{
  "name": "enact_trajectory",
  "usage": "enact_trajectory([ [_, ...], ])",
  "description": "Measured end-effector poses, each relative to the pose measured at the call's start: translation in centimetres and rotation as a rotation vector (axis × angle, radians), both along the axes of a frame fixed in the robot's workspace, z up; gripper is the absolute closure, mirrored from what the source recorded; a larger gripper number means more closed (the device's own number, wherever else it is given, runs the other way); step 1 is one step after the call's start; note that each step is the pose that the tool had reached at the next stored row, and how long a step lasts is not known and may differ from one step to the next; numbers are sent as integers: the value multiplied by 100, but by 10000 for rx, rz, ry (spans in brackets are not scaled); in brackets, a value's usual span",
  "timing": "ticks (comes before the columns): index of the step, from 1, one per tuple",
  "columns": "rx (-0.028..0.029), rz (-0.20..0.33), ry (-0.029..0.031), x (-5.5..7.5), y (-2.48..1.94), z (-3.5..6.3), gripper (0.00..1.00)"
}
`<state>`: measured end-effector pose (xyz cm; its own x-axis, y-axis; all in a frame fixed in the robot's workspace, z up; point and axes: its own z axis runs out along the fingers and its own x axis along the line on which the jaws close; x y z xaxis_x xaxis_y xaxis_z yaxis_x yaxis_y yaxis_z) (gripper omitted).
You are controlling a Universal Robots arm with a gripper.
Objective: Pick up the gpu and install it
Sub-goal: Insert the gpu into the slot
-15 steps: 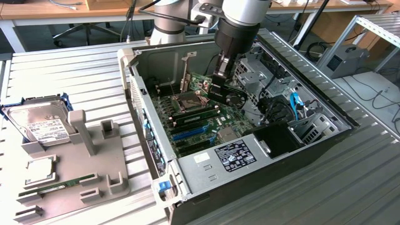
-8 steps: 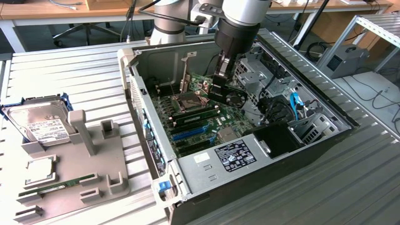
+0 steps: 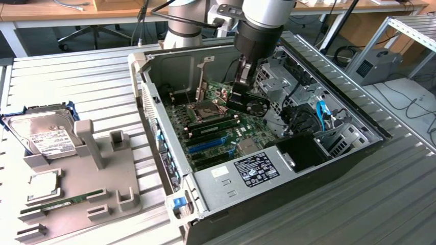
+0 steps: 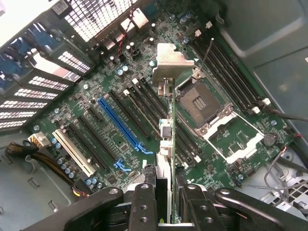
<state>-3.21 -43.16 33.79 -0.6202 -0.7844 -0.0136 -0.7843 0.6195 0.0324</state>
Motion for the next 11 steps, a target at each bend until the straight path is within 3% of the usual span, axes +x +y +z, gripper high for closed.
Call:
enact_trajectory([
  [11, 0, 565, 0, 4, 0, -1, 74],
])
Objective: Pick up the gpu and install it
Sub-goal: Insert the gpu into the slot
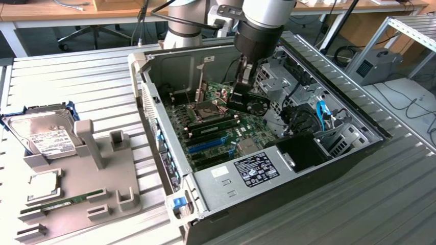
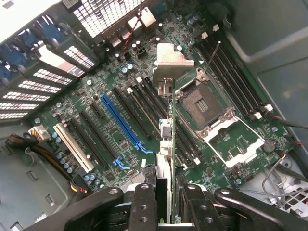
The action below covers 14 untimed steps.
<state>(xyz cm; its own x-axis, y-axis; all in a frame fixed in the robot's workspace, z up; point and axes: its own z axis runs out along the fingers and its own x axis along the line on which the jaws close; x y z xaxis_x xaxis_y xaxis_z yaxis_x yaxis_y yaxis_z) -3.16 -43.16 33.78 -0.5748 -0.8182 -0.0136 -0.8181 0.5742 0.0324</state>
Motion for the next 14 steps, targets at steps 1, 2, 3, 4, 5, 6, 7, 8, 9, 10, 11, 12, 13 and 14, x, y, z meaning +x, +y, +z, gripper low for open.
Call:
enact_trajectory([
  [1, 0, 59, 0, 0, 0, 0, 74],
  [2, 0, 112, 0, 0, 0, 0, 74],
  [3, 1, 176, 0, 0, 0, 0, 74],
  [4, 0, 240, 0, 0, 0, 0, 74],
  [5, 0, 308, 0, 0, 0, 0, 74],
  [6, 0, 382, 0, 0, 0, 0, 74],
  [7, 0, 458, 0, 0, 0, 0, 74],
  [8, 0, 531, 0, 0, 0, 0, 74],
  [9, -1, 635, 0, 0, 0, 0, 74],
  [10, 0, 713, 0, 0, 0, 0, 74],
  [11, 0, 788, 0, 0, 0, 0, 74],
  [12, 0, 860, 0, 0, 0, 0, 74],
  [13, 0, 929, 0, 0, 0, 0, 74],
  [14, 0, 1000, 0, 0, 0, 0, 74],
])
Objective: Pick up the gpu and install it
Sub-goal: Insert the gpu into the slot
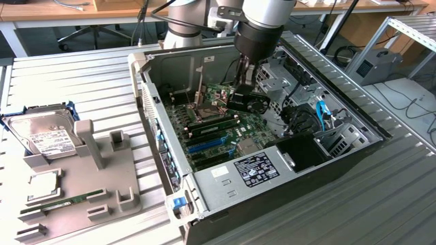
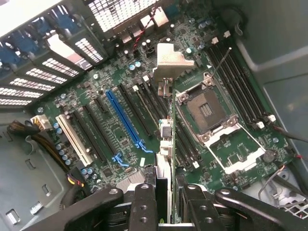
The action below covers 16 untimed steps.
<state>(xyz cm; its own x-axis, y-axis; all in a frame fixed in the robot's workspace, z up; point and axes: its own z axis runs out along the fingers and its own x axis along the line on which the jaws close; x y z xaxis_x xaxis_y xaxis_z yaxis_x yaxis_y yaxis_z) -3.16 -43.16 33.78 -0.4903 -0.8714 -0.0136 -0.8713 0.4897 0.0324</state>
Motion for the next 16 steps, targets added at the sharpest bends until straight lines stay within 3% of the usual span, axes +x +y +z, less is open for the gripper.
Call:
enact_trajectory([
  [16, 0, 1232, 0, 0, 0, 0, 74],
])
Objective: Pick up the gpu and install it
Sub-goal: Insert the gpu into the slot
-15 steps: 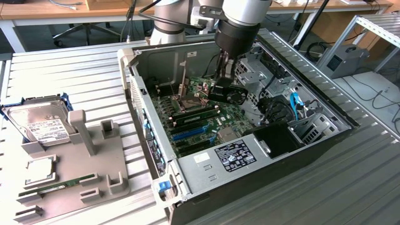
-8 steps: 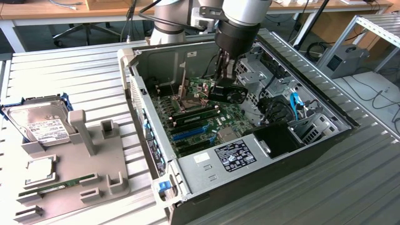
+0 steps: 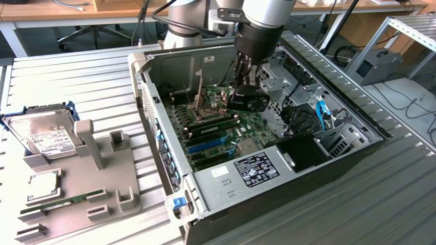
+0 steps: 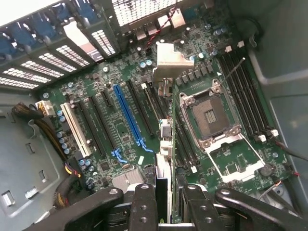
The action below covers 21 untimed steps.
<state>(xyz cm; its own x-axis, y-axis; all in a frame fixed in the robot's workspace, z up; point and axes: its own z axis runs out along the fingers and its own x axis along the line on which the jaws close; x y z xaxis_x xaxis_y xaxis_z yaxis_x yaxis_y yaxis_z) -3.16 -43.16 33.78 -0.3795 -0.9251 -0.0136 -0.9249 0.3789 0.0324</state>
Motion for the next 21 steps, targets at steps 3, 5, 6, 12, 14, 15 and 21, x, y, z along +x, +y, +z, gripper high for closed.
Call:
enact_trajectory([
  [3, 0, 242, 0, 0, 0, 0, 74],
  [5, 0, 355, 0, 0, 0, 0, 74],
  [6, 1, 436, 0, 0, 0, 0, 74],
  [12, 0, 833, 0, 0, 0, 0, 74],
  [14, 1, 965, 0, 0, 0, 0, 74],
  [15, 0, 1030, 0, 0, 0, 0, 74],
  [21, 0, 1547, 0, 0, 0, 0, 74],
])
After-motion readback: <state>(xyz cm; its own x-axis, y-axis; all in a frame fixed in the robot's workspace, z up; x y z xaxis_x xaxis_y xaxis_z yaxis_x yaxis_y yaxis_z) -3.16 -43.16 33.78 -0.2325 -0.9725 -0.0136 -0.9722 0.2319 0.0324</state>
